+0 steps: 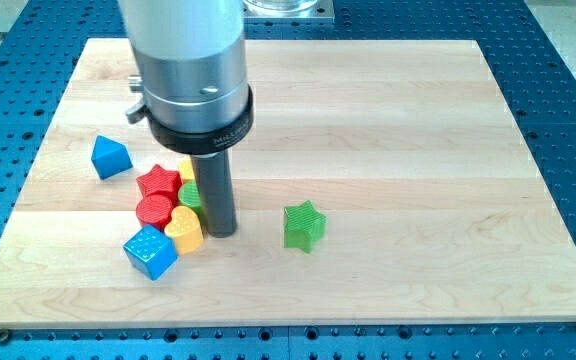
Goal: Place the green blocks diagonally to the each other
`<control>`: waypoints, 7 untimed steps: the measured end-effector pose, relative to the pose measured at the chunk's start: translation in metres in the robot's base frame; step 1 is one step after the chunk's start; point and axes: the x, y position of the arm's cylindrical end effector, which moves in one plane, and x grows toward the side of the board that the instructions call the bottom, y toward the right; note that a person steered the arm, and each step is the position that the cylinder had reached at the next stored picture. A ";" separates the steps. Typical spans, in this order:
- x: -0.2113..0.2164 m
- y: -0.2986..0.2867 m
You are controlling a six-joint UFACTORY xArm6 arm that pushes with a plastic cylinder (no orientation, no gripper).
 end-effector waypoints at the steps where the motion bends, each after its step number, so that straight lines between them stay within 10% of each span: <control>1: 0.000 -0.021; 7: -0.081 -0.050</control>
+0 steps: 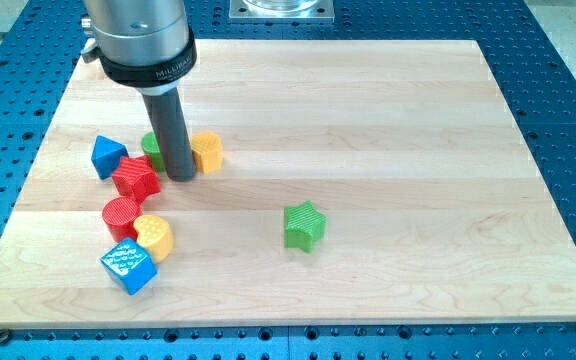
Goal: Place the green blocks diagonally to the each other
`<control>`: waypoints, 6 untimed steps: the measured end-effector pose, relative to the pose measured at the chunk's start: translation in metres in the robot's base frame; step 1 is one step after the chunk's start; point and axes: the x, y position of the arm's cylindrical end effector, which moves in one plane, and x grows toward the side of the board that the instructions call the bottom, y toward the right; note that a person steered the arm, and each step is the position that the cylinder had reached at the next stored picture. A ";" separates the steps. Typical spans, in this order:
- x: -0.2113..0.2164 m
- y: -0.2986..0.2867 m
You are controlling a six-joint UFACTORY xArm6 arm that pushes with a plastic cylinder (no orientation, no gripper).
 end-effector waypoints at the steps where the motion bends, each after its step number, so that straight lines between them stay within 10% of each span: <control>1: 0.001 -0.011; 6: -0.020 -0.077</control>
